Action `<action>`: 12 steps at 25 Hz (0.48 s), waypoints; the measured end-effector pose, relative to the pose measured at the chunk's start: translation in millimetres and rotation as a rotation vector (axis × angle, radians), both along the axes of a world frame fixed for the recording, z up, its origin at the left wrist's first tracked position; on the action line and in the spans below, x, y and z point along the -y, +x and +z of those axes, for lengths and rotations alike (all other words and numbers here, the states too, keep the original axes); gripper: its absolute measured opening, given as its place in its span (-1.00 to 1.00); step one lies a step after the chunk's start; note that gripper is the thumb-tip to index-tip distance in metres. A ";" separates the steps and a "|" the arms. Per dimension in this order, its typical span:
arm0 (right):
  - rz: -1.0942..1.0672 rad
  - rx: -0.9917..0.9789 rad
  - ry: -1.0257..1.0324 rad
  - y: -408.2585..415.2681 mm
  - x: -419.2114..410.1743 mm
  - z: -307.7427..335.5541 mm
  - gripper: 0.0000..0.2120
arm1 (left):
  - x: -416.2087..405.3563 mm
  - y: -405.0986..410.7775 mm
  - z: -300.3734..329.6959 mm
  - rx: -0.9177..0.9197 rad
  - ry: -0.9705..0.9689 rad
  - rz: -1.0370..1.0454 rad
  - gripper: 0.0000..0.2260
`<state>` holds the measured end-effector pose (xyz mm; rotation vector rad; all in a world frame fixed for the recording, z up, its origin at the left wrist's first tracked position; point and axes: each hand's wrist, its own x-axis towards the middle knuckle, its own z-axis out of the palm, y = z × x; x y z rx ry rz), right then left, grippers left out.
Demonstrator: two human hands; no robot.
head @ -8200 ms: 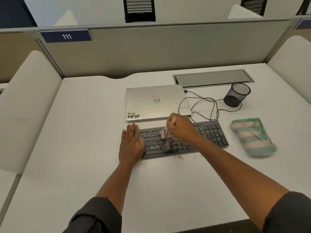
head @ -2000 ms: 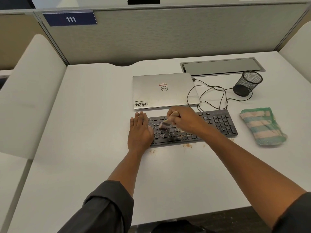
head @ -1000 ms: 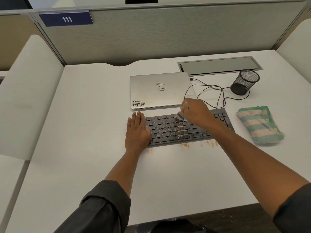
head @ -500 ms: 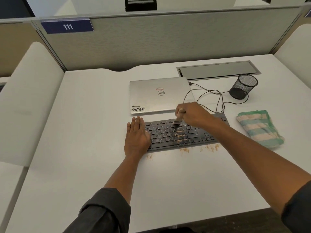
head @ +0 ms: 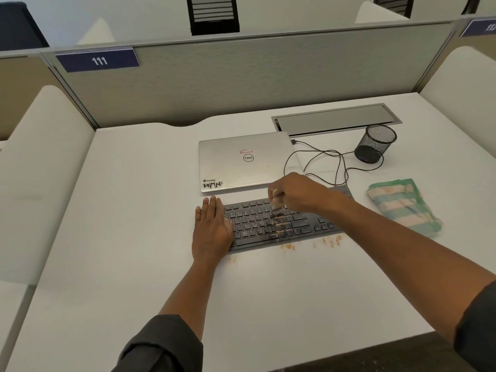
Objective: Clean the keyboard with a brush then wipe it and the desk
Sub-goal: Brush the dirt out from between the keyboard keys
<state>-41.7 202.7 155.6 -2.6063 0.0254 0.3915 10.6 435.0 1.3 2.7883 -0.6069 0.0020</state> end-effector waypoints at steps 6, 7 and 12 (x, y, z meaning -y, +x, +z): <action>-0.144 0.103 0.078 2.7 19.4 2.8 -0.79 | 0.2 -0.4 -0.5 0.007 0.000 -0.002 -0.28; -0.120 0.098 0.063 2.2 16.6 -0.9 -0.79 | 0.4 -0.4 -0.4 0.006 0.002 -0.001 -0.28; 0.018 -0.022 0.080 -3.7 9.9 -7.9 -0.77 | 0.5 1.1 -2.3 -0.009 0.013 0.007 -0.36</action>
